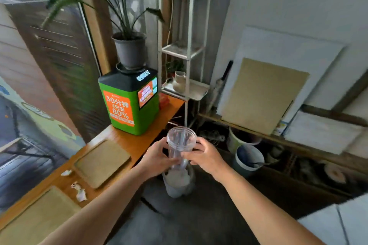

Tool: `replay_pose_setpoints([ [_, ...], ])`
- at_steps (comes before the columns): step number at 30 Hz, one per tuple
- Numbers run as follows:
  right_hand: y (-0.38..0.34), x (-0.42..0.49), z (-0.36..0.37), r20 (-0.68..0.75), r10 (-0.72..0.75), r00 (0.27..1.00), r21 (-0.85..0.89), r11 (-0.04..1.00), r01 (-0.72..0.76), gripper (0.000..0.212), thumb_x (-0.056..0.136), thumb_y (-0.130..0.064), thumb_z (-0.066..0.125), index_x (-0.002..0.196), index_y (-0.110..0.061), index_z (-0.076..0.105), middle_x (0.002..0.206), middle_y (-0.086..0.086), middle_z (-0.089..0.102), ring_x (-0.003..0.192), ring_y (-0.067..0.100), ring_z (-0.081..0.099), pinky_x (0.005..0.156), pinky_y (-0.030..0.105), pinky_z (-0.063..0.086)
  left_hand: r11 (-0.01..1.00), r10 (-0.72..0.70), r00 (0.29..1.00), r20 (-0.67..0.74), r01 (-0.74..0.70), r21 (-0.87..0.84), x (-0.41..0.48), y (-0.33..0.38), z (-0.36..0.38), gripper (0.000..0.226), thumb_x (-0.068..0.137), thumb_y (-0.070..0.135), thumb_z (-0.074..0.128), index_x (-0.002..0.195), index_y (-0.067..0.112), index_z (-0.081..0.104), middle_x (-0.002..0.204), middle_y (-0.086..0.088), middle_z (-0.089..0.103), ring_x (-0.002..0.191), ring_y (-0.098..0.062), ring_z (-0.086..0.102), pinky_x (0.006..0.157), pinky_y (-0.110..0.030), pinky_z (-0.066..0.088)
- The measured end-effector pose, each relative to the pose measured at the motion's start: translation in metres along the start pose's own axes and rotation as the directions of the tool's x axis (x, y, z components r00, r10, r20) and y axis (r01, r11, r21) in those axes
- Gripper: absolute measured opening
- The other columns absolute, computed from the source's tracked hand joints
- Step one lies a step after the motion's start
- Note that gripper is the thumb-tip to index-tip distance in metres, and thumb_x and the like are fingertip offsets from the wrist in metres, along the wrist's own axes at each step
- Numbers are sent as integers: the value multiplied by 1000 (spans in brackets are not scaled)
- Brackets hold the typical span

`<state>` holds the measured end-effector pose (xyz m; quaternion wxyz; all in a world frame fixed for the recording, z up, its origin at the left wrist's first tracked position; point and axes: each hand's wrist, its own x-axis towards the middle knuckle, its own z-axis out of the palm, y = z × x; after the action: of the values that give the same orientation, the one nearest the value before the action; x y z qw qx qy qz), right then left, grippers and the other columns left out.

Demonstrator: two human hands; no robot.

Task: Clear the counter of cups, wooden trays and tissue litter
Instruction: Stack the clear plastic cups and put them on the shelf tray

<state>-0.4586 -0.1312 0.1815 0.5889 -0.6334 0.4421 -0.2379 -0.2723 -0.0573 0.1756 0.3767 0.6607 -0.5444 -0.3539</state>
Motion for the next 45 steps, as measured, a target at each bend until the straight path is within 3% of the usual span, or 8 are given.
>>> replay_pose_setpoints([
  [6,1,-2,-49,-45,12,999,-3,1000,-12,57,61,-50,87,110,-47,58,106,-23,69,88,-3,70,67,24,60,997,-1,998,66,-5,83,35,20,33,59,71,36,86,123,33,58,109,10,63,77,-6,66,57,-23,55],
  [8,1,3,-64,-64,23,998,1,1000,-23,55,63,-48,87,110,-47,59,110,-20,69,89,-3,69,68,24,59,994,1,995,96,-12,106,51,28,41,62,71,39,85,125,35,56,109,11,63,80,-7,66,61,-30,59],
  [13,-4,32,-99,-116,31,993,-26,999,-34,50,71,-40,86,112,-42,58,109,-21,66,86,-6,68,66,23,60,993,28,993,118,-42,112,101,39,57,68,69,44,85,129,37,54,104,19,63,87,-5,63,72,-24,52],
  [21,-12,128,-161,-173,23,985,-86,996,-39,61,72,-38,85,124,-37,54,111,-20,65,98,5,67,67,23,59,991,51,984,172,-71,112,220,56,74,68,73,36,85,133,31,51,112,11,65,90,-7,67,83,-32,58],
  [27,-35,227,-212,-177,35,984,-79,996,-50,55,55,-54,84,102,-51,56,110,-23,65,94,2,68,68,25,61,988,65,981,181,-89,128,335,71,70,67,73,37,85,132,28,53,103,13,65,78,0,66,65,-14,46],
  [30,-44,276,-231,-162,30,986,-84,995,-44,51,56,-53,85,98,-55,55,106,-25,65,91,0,69,65,23,60,988,42,982,182,-68,138,389,70,64,66,72,43,84,129,32,53,100,16,65,74,3,67,62,-13,46],
  [40,-54,406,-257,-66,11,998,-117,993,-19,67,60,-57,85,119,-47,55,107,-25,64,89,-5,68,67,23,60,986,-32,992,119,12,168,500,54,35,49,65,52,85,102,49,52,95,18,63,76,11,64,56,-14,46],
  [45,-70,475,-277,16,-14,1000,-177,984,17,81,57,-62,83,129,-40,52,116,-18,65,93,1,69,66,22,59,989,-49,997,58,41,141,554,56,24,52,70,46,84,111,38,54,100,15,64,88,-5,64,73,-25,50],
])
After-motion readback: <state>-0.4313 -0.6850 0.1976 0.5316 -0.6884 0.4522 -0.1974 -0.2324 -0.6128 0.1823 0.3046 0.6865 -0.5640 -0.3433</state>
